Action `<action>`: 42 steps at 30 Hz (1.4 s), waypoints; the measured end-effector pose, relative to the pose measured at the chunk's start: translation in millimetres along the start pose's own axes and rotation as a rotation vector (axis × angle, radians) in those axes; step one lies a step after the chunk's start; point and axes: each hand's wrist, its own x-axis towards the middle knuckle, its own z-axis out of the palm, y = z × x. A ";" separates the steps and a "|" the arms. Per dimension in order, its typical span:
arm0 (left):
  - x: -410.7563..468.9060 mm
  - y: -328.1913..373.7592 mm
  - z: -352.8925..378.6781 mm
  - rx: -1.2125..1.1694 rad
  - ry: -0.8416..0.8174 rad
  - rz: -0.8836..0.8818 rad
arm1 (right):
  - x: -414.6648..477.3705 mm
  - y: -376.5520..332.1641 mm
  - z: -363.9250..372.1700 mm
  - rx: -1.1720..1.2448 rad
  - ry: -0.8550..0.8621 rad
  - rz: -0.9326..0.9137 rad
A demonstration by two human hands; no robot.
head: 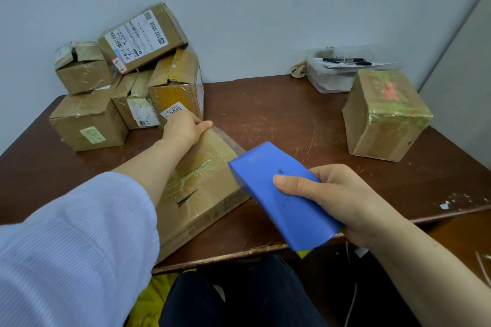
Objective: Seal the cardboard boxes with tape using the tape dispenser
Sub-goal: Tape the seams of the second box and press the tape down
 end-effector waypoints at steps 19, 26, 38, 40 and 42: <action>-68.9 4.3 17.5 0.259 -0.115 0.251 | -9.4 7.6 -6.2 -0.039 0.006 -0.002; -68.8 4.5 17.1 0.270 -0.115 0.247 | -47.9 22.5 -31.7 -0.070 -0.018 0.078; -53.5 6.0 16.8 0.274 -0.058 0.084 | 1.5 -24.2 -38.6 -0.388 0.070 0.074; -52.7 6.6 17.5 0.275 -0.049 0.071 | 15.1 -33.6 -38.6 -0.401 0.055 0.043; -53.0 6.5 18.4 0.272 -0.036 0.073 | 27.0 -46.5 -35.9 -0.491 0.038 0.012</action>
